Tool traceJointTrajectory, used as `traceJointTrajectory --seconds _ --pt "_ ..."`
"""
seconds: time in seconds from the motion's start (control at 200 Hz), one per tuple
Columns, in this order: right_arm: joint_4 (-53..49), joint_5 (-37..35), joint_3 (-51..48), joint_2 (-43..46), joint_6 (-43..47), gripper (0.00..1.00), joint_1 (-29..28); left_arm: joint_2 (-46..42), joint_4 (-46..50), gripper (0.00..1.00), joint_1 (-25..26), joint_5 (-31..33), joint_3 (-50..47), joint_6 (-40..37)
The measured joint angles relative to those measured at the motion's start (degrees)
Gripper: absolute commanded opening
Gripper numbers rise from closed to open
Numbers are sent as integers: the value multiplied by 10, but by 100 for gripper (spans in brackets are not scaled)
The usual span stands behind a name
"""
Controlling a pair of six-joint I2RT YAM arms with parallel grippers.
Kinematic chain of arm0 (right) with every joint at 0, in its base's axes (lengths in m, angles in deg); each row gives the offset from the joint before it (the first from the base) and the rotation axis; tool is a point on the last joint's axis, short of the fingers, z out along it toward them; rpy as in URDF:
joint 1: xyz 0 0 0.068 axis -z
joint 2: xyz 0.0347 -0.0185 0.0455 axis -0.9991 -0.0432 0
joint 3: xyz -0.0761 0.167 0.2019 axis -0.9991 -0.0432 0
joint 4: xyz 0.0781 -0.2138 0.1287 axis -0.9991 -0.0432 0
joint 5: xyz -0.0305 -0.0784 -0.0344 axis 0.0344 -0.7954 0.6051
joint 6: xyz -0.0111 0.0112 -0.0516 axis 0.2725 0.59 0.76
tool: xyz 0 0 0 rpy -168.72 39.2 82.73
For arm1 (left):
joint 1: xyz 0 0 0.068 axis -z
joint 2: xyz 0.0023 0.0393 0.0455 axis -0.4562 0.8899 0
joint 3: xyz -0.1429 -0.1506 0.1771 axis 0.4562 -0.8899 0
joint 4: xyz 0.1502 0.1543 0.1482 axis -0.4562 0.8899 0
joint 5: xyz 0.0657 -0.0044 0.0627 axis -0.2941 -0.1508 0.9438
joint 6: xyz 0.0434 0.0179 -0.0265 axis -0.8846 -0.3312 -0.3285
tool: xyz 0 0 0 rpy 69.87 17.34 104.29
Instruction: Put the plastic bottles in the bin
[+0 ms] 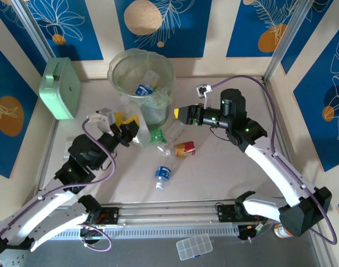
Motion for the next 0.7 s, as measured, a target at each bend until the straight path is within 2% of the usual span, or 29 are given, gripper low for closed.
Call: traceJointTrajectory --seconds 0.165,0.37,0.525,0.7 --pt "-14 -5 21 2 26 66 0 75 -149 4 0 90 18 -91" --pt "-27 -8 35 7 47 66 -3 187 -276 0 -12 135 91 -225" --pt "-28 -8 34 16 46 66 -7 255 -317 0 -55 127 158 -265" --pt "-29 -8 20 29 46 66 -20 334 -296 0 -118 133 250 -268"
